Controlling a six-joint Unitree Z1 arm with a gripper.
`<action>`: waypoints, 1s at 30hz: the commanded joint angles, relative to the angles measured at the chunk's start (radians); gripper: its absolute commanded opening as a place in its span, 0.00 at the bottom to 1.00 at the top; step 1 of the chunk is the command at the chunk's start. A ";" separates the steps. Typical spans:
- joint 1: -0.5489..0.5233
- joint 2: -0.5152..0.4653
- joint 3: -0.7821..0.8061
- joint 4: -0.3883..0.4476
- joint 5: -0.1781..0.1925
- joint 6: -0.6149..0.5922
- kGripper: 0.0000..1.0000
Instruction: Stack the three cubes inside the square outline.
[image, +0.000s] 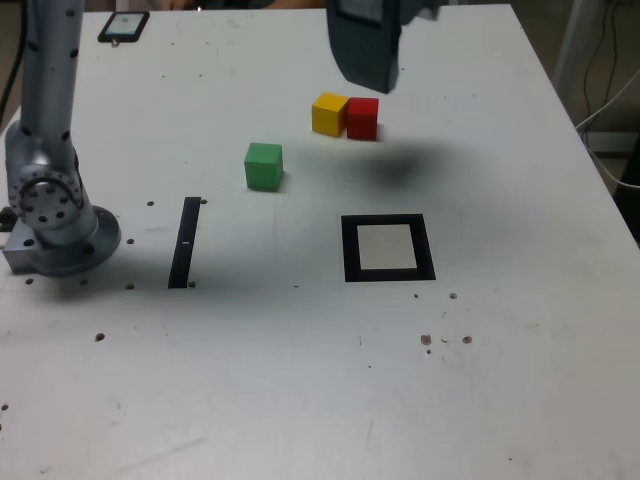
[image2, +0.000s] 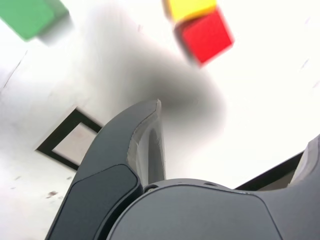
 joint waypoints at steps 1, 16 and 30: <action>0.026 -0.016 0.023 0.006 0.001 -0.010 0.99; 0.054 0.025 0.104 -0.016 -0.049 -0.118 0.97; 0.066 0.182 0.072 -0.079 -0.043 -0.139 0.96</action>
